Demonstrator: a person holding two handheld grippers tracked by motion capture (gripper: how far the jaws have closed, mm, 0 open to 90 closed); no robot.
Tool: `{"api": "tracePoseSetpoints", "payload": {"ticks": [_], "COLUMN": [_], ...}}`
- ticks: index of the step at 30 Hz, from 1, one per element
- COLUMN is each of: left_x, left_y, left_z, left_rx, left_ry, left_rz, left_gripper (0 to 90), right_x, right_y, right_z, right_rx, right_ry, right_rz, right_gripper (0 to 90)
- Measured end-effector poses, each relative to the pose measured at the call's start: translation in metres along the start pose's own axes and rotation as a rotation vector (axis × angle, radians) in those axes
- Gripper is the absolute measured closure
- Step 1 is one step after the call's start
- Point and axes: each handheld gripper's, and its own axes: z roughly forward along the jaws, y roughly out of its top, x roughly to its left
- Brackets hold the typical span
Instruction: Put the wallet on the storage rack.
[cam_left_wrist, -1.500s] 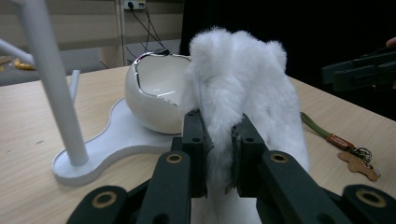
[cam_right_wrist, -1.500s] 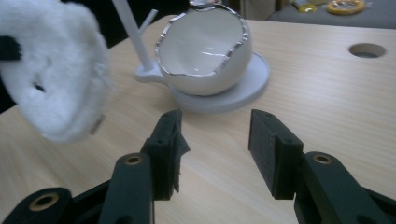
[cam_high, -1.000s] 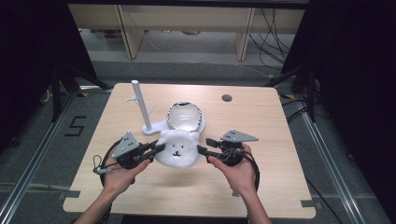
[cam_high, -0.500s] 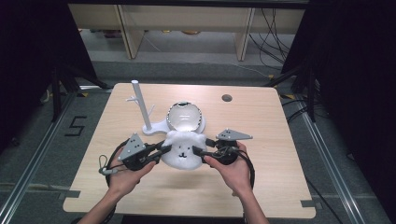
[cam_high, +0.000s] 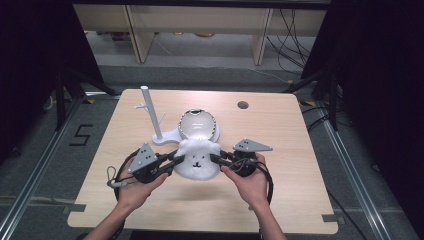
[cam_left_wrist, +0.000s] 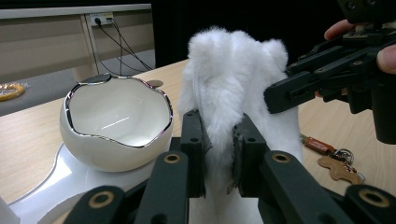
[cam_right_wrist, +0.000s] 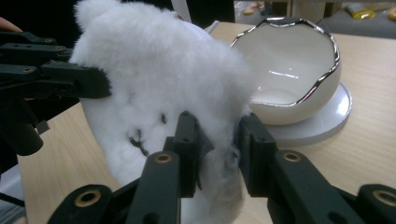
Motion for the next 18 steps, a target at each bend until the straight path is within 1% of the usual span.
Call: {"api": "tracePoseSetpoints", "payload": {"ticks": [1,2,3,4,5,6,7,8,9,10,11,13,14,15,16,17,18], "left_x": [0.000,0.001,0.002,0.003,0.005,0.006,0.007,0.009,0.010,0.011,0.012,0.013,0.015,0.016,0.016,0.018,0.020], "left_y": [0.000,0.000,0.000,0.000,0.000,0.000,0.000,0.000,-0.001,0.000,-0.001,-0.002,-0.004,-0.005,-0.006,-0.009,-0.010], "left_z": [0.000,0.001,0.001,0.001,0.002,0.002,0.002,0.002,0.002,0.000,0.000,-0.003,-0.005,-0.007,-0.009,-0.011,-0.012], "left_rx": [0.000,0.000,-0.001,0.002,0.002,0.000,-0.005,-0.008,-0.019,-0.010,-0.009,-0.006,-0.018,-0.007,-0.009,-0.013,-0.012], "left_ry": [0.003,0.004,0.009,0.014,0.021,0.034,0.044,0.053,0.055,0.064,0.066,0.086,0.092,0.103,0.106,0.114,0.117], "left_rz": [-0.001,-0.001,0.000,0.004,-0.001,-0.010,-0.013,-0.010,-0.014,-0.015,-0.013,-0.008,-0.011,-0.011,-0.011,-0.021,-0.022], "left_gripper": [76.2,75.3,74.1,72.6,69.9,65.9,60.8,56.1,53.3,49.9,47.3,42.7,41.2,39.5,38.8,38.2,37.5], "right_x": [0.000,0.002,0.002,0.003,0.004,0.005,0.004,0.006,0.005,0.006,0.005,0.004,0.004,0.004,0.003,0.002,0.002], "right_y": [0.000,0.001,0.002,0.002,0.003,0.003,0.004,0.005,0.006,0.007,0.008,0.010,0.010,0.011,0.012,0.012,0.013], "right_z": [0.000,0.000,-0.001,-0.001,-0.001,-0.002,-0.002,-0.002,-0.002,-0.002,-0.002,0.000,0.000,0.001,0.001,0.002,0.001], "right_rx": [-0.010,-0.016,-0.012,-0.025,-0.034,-0.031,-0.042,-0.043,-0.060,-0.056,-0.062,-0.078,-0.080,-0.081,-0.083,-0.087,-0.085], "right_ry": [-0.008,-0.014,-0.024,-0.024,-0.035,-0.040,-0.037,-0.048,-0.039,-0.052,-0.046,-0.054,-0.054,-0.051,-0.053,-0.050,-0.058], "right_rz": [-0.024,-0.032,-0.059,-0.068,-0.071,-0.068,-0.091,-0.089,-0.104,-0.108,-0.117,-0.136,-0.129,-0.136,-0.140,-0.141,-0.141], "right_gripper": [73.4,74.0,74.5,74.9,75.1,75.4,75.5,75.8,75.8,75.9,76.0,76.1,76.1,76.1,76.1,76.1,76.1]}}
